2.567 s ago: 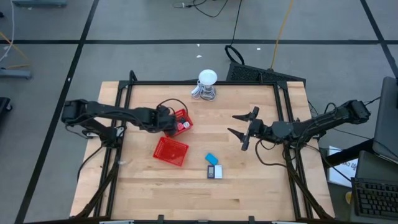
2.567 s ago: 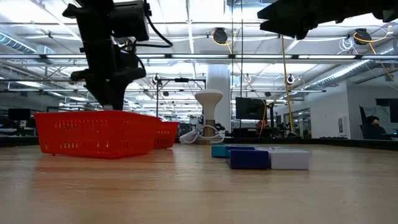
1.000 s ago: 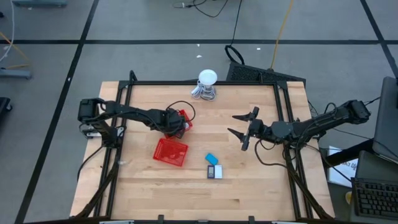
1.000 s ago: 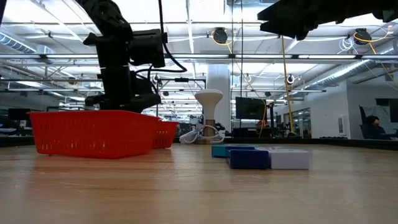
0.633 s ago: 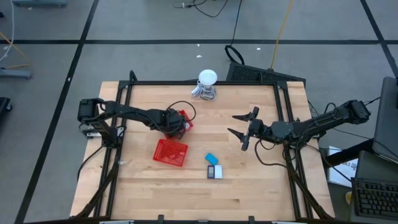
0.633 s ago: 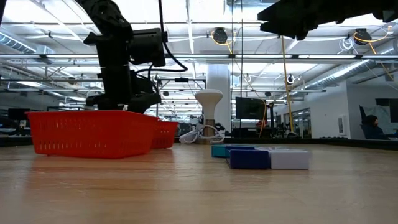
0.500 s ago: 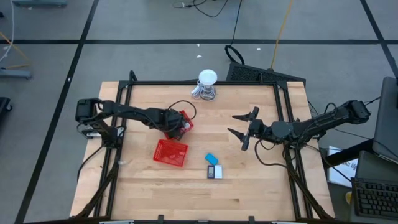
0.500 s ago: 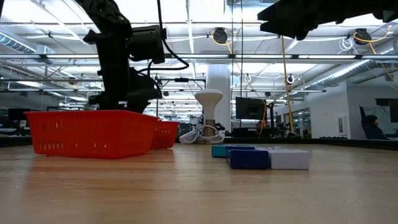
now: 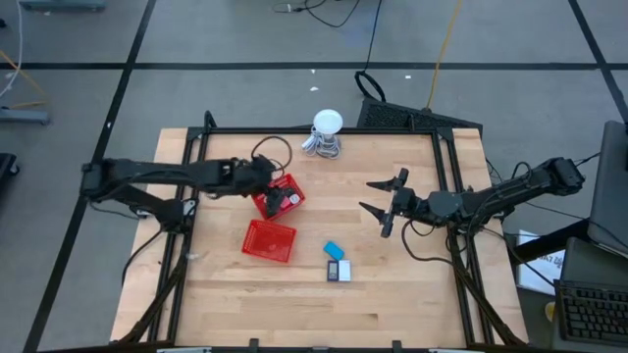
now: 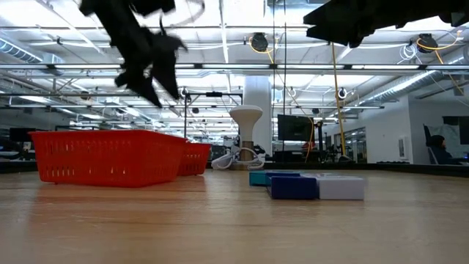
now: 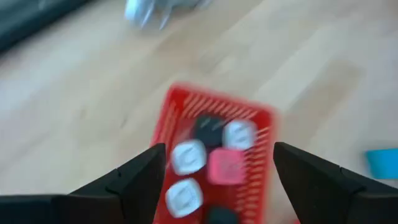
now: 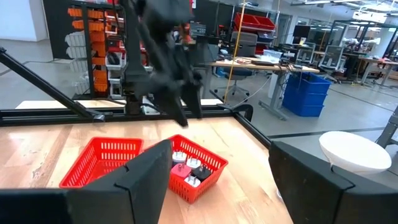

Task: Pick & Place Office items
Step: Put the blue digital clock into the bottom red basket

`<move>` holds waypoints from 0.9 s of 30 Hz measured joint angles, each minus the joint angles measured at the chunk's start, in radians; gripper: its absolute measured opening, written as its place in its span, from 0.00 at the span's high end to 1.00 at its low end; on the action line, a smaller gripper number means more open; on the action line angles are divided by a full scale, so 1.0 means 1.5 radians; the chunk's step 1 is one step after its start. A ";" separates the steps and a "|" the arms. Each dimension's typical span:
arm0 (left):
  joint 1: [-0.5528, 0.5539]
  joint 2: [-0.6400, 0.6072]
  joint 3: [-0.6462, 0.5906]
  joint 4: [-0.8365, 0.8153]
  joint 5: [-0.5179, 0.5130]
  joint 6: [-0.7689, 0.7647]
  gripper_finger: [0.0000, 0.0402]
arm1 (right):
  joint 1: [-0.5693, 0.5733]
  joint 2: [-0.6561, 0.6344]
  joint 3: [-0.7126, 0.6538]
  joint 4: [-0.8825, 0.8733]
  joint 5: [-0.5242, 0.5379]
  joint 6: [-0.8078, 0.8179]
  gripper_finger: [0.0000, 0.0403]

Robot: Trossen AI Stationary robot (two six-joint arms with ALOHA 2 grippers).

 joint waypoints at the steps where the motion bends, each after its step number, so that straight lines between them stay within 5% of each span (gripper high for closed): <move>1: -0.013 -0.020 0.000 0.016 -0.009 0.019 0.26 | 0.000 0.000 0.000 0.001 -0.001 0.000 0.36; 13: -0.190 -0.127 0.000 0.187 -0.095 0.254 0.30 | 0.001 0.000 -0.028 -0.025 -0.006 0.139 0.36; 18: -0.221 -0.132 0.000 0.191 -0.104 0.277 0.28 | -0.011 0.011 -0.067 0.035 -0.085 0.187 0.36; 27: -0.235 -0.187 -0.119 0.399 -0.048 0.307 0.26 | 0.025 0.207 -0.018 0.135 -0.193 0.122 0.36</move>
